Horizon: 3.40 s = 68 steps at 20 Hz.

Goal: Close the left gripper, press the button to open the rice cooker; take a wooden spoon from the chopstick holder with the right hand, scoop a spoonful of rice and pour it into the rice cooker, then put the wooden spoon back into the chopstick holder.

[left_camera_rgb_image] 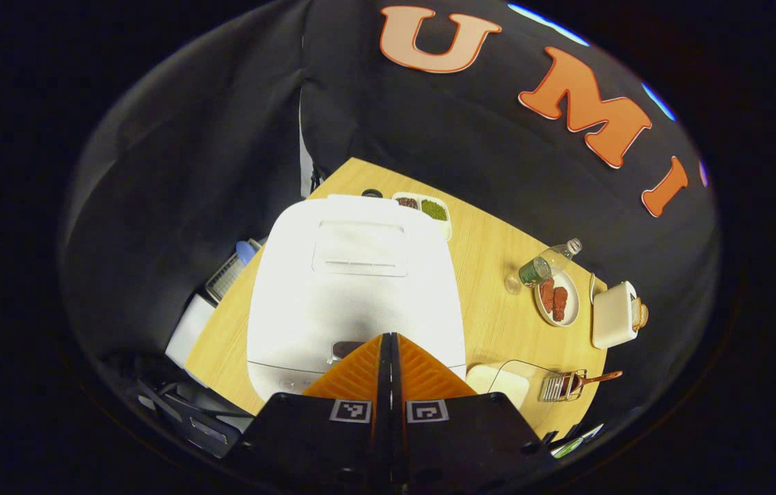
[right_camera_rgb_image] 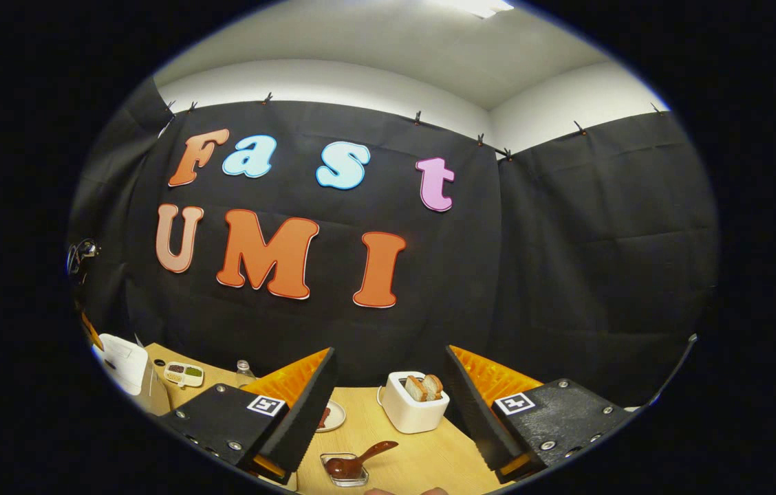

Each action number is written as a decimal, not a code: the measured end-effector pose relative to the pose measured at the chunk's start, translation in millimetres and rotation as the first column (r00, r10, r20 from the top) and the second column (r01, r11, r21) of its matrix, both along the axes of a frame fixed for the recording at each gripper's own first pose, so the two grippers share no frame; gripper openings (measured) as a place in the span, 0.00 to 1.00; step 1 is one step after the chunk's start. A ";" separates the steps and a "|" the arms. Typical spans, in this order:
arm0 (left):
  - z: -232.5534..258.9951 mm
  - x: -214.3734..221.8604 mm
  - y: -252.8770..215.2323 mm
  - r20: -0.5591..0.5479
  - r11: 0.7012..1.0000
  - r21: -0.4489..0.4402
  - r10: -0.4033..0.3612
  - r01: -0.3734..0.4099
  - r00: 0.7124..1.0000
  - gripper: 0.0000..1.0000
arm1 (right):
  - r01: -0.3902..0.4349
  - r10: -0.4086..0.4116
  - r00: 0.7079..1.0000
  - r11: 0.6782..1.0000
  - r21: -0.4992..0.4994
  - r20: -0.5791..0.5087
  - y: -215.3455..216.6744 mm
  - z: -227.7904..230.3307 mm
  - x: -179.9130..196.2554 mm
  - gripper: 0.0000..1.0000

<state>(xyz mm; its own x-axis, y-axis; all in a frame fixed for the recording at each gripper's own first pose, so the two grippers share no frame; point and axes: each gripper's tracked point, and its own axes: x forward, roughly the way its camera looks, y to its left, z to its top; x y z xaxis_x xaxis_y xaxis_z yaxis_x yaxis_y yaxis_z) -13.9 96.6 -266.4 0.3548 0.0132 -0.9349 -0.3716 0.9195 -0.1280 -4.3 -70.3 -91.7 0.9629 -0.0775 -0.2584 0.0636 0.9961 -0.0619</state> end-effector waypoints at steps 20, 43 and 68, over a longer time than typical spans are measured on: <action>14.6 20.9 15.1 0.111 0.987 0.146 -0.078 0.062 0.991 0.05 | -0.041 0.046 0.991 0.998 0.044 -0.128 15.3 -56.4 -4.4 0.95; 237.4 15.7 -57.7 0.652 0.824 0.559 -0.366 -0.095 0.664 0.82 | -0.063 0.208 0.823 0.958 0.279 -0.529 13.1 -261.7 -32.7 0.95; 214.3 -1.5 -105.2 0.695 0.875 0.479 -0.327 -0.073 0.640 0.91 | 0.135 0.247 0.736 0.858 0.495 -0.630 48.7 -331.6 -16.4 0.11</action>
<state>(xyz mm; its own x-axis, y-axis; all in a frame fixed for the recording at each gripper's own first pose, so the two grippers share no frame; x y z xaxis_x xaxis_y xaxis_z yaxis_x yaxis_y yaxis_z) -15.4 -8.6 -52.1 0.9411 0.2295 -0.2484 -0.2072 0.9717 0.1131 -20.7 -21.6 -423.3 0.5266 0.2880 -0.7999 0.1405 0.8985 0.4160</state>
